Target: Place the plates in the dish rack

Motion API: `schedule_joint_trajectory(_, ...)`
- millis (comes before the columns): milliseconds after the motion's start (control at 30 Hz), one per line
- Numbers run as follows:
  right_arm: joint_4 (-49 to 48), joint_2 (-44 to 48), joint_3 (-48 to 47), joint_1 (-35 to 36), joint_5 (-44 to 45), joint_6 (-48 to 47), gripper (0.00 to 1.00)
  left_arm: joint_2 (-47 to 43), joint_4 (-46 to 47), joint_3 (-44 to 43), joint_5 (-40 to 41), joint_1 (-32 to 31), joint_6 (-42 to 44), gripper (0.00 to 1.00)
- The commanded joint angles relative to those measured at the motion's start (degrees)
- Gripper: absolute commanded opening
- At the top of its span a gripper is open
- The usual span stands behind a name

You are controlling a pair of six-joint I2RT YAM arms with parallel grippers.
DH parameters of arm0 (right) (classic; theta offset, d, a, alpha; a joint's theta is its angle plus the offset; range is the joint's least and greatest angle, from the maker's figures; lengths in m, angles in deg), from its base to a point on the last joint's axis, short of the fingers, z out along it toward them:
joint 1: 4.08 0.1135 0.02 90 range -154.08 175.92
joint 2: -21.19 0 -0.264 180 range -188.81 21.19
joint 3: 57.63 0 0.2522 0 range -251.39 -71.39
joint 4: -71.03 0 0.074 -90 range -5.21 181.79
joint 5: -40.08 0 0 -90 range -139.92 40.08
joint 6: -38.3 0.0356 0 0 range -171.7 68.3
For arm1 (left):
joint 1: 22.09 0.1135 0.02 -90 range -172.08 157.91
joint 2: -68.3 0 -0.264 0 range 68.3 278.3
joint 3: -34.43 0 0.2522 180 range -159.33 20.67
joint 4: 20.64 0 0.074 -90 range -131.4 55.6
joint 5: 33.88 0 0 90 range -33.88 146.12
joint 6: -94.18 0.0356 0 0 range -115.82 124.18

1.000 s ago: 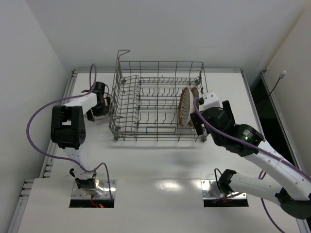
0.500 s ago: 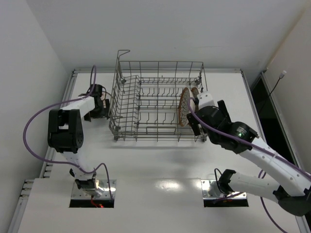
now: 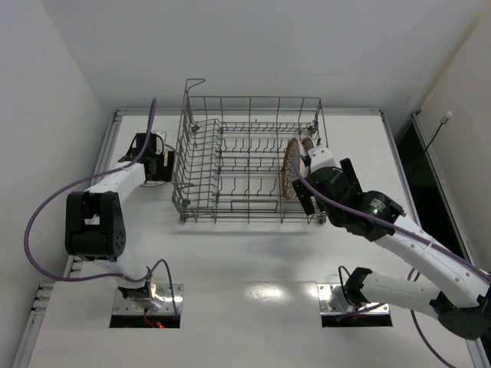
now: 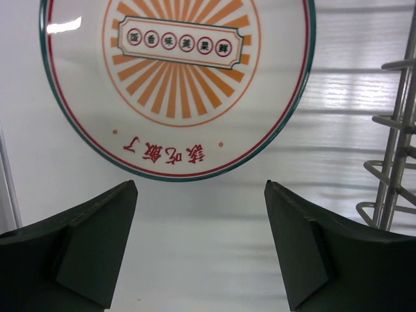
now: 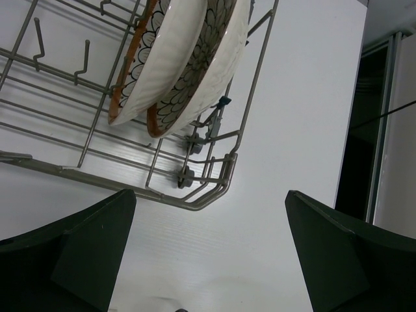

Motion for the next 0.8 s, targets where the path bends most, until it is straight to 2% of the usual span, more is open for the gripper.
schedule_joint_trajectory(0, -0.7, -0.1, -0.7, -0.1, -0.2, -0.3, 0.99, 0.9, 2.9, -2.1, -4.3, -0.5, 5.6, 0.77)
schedule_joint_trajectory(267, -0.7, -0.1, -1.2, -0.1, -1.2, -0.3, 0.99, 2.8, 4.6, 0.5, -5.9, -2.2, 16.1, 0.75)
schedule_joint_trajectory(500, 0.3, -1.1, -2.7, 0.4, -3.0, -0.8, 0.99, 6.7, 6.4, 1.6, -5.3, -2.2, 17.4, 0.74)
schedule_joint_trajectory(767, 0.3, -1.1, -2.2, 0.4, -3.0, -0.8, 0.99, 10.3, 6.4, 1.0, -3.7, -2.2, 16.1, 0.67)
